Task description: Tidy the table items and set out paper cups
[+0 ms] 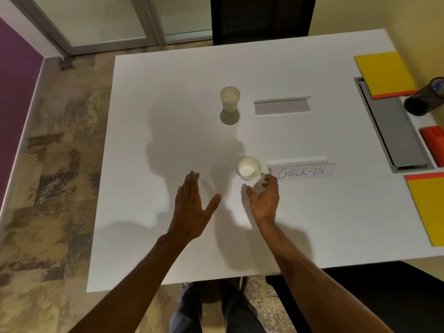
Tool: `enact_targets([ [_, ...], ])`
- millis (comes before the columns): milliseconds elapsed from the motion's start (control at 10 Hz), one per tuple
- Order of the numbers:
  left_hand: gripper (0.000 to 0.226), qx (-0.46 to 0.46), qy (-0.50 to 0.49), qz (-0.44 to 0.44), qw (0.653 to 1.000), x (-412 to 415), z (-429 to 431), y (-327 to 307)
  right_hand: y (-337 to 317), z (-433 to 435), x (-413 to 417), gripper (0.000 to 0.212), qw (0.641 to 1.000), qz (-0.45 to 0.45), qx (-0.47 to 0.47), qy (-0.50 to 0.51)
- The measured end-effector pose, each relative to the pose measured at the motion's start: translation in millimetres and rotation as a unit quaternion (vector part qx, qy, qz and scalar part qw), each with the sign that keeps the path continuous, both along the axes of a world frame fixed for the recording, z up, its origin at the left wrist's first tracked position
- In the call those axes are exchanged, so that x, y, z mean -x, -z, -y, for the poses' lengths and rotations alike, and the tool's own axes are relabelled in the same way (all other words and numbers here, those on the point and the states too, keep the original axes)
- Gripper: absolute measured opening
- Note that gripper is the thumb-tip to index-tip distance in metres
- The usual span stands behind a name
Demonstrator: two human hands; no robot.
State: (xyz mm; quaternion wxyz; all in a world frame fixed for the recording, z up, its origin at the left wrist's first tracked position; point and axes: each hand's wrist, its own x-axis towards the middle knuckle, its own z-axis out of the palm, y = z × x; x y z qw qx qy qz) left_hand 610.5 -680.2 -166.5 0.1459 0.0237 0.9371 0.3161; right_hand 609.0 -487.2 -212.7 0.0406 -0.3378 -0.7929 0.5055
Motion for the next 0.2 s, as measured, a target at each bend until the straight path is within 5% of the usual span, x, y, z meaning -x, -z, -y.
enact_targets([
  [100, 0.087, 0.017, 0.014, -0.01, 1.0, -7.5, 6.8, -12.0, -19.5, 2.6, -19.2, 0.028, 0.999, 0.008, 0.039, 0.018],
  [200, 0.081, 0.019, 0.0, -0.029, 0.999, -18.3, 16.0, -28.2, -45.9, 11.1, -29.0, 0.007, 0.996, -0.01, 0.038, -0.077],
])
